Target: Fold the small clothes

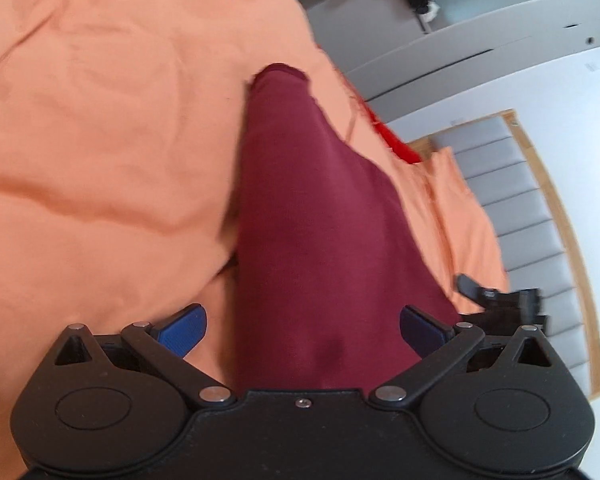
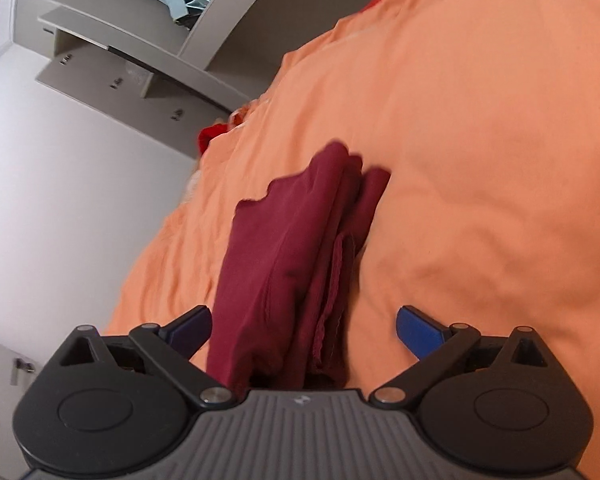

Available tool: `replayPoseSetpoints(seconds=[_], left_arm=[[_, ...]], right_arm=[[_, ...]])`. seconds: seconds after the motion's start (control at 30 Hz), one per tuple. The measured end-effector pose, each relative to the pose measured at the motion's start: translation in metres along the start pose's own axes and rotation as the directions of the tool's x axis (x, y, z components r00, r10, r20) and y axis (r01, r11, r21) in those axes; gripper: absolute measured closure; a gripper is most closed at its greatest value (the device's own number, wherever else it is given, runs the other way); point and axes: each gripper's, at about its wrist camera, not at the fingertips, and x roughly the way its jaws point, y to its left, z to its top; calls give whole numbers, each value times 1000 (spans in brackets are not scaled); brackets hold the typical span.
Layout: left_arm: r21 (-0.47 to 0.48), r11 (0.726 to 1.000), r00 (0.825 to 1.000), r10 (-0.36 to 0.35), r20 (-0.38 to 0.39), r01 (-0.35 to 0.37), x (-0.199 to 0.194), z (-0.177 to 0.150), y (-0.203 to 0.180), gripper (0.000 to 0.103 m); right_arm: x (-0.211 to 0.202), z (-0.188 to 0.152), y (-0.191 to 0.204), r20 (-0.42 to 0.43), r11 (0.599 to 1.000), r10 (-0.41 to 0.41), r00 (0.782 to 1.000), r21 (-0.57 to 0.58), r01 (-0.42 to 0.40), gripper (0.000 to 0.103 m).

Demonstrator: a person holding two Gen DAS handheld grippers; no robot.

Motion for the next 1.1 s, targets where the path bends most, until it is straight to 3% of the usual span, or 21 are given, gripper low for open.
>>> replayPoseSetpoints(seconds=[0.27,0.4,0.47,0.5,0.6,0.73,0.9,1.1], left_arm=[[72,997,998,-30,-56,34,31,1,-12,1],[82,995,997,-48,-66,53,48,0,-14,2],[110,993,997,-32,-69,39,52,-3,-17,11],[127,991,998,-20,-67,28,52,-4,-18,19],[151,988,999,-2,-55,10,48,-4,-18,37],[173,984,999,-34,-11,35,34,0,-18,66],[250,967,998,-52,40,41,5,6,-44,71],[354,935,993,-49,106,8,-73,3,-83,71]], right_arm=[[31,21,-13,57,986,167,984,10,-168,2],[51,32,-10,41,981,189,981,-41,-187,2],[56,35,-8,33,982,182,983,-58,-180,4],[57,37,-8,31,982,179,983,-67,-176,11],[54,37,-12,36,987,148,988,-73,-146,64],[47,32,-10,65,986,147,987,-94,-141,68],[30,23,31,111,973,154,982,-192,-131,71],[11,1,110,119,953,150,982,-282,-112,71]])
